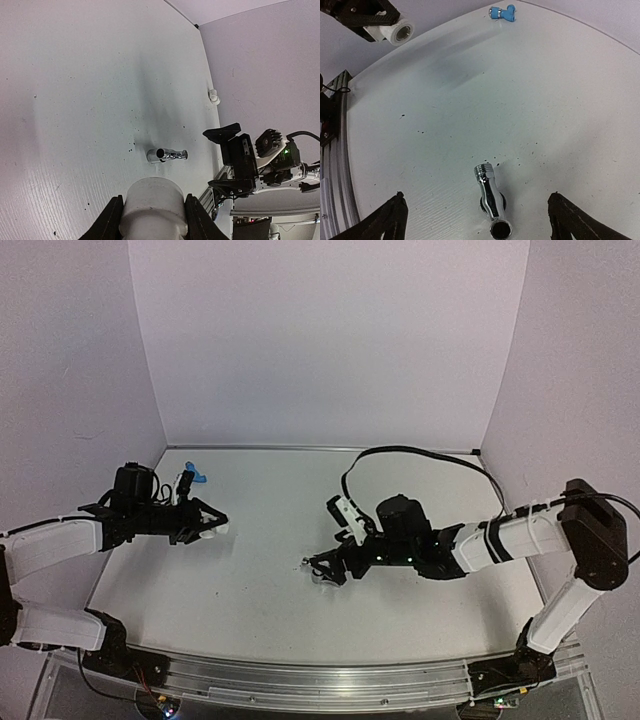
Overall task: Install the water faucets
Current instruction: Pick up the water faucet from the center of the board.
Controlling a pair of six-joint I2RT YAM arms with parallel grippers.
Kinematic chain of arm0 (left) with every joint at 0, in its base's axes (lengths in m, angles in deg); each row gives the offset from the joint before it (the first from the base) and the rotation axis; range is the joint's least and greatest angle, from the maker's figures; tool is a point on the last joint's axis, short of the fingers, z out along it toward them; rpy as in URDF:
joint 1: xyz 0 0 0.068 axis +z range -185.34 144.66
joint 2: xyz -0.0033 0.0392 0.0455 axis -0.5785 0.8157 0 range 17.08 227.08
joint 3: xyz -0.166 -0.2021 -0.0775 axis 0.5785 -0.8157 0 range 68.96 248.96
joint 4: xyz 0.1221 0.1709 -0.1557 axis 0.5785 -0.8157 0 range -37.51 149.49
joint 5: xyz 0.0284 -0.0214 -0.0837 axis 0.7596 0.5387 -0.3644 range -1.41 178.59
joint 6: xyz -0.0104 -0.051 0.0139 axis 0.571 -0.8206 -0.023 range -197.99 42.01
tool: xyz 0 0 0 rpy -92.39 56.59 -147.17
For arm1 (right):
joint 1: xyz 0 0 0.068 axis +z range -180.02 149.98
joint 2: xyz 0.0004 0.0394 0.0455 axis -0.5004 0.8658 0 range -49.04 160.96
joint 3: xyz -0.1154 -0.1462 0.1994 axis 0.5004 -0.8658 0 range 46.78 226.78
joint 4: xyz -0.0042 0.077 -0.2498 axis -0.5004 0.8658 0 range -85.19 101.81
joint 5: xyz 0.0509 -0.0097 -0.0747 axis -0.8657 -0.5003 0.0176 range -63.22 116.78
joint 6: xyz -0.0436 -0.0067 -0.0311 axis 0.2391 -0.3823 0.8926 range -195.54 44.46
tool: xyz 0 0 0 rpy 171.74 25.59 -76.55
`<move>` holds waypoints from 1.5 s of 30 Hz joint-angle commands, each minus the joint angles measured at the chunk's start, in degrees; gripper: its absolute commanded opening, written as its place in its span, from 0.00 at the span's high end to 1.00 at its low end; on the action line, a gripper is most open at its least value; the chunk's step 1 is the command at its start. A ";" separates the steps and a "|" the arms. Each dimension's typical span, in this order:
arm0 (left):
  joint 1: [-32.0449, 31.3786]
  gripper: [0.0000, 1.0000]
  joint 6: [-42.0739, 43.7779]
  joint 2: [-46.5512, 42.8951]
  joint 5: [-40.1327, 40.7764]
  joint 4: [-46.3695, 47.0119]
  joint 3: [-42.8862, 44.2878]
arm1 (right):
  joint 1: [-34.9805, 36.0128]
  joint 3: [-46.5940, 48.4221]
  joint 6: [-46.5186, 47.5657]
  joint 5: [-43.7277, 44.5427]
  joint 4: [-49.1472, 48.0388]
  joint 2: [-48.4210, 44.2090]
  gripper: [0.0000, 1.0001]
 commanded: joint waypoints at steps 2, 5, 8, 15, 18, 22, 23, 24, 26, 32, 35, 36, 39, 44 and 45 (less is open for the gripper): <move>-0.27 1.00 0.33 -1.50 -1.53 2.56 1.51 | -0.21 -2.27 -2.51 -3.86 -3.60 1.25 0.02; -0.31 1.00 0.04 -2.52 -1.48 2.53 1.30 | -0.27 -3.79 -2.05 -3.65 -8.98 3.30 0.02; -0.37 1.00 -0.33 -3.47 -1.51 2.52 1.02 | -0.63 -4.70 -0.29 -3.47 -13.58 6.11 0.07; -0.37 1.00 -0.65 -5.33 -2.12 2.56 0.23 | -1.63 -4.00 1.42 -2.88 -21.52 10.90 0.14; -0.37 1.00 -0.59 -5.22 -2.32 2.56 0.23 | -1.73 -3.12 2.41 -2.53 -23.27 13.50 0.15; -0.38 1.00 -0.57 -5.16 -2.87 2.56 0.55 | -1.71 -2.63 2.65 -2.97 -26.20 16.34 0.18; -0.39 1.00 -0.59 -5.25 -3.01 2.53 0.62 | -1.72 -2.76 2.57 -2.71 -27.36 16.78 0.18; -0.40 1.00 -0.54 -5.29 -3.11 2.53 0.65 | -1.73 -2.87 2.48 -2.37 -28.30 17.19 0.19; -0.37 1.00 -0.47 -5.30 -3.30 2.56 0.72 | -1.78 -2.93 2.33 -2.28 -29.94 18.36 0.21; -0.37 1.00 -0.53 -4.91 -3.59 2.56 0.92 | -1.87 -2.70 2.00 -2.76 -33.98 21.23 0.27; -0.39 1.00 -0.68 -5.17 -3.66 2.56 0.92 | -2.18 -2.94 1.65 -3.01 -35.76 22.15 0.30; -0.38 1.00 -0.73 -5.29 -3.67 2.56 0.92 | -2.22 -3.05 1.56 -3.11 -36.44 22.37 0.30; -0.37 1.00 -0.86 -5.66 -3.82 2.52 0.92 | -2.29 -3.29 1.55 -3.44 -38.19 23.11 0.32; -0.44 1.00 -1.09 -5.91 -3.99 2.56 1.09 | -2.48 -3.66 1.30 -4.45 -40.98 24.30 0.34; -0.38 1.00 -1.07 -5.93 -4.12 2.55 1.09 | -2.55 -3.69 1.22 -4.50 -41.29 24.42 0.34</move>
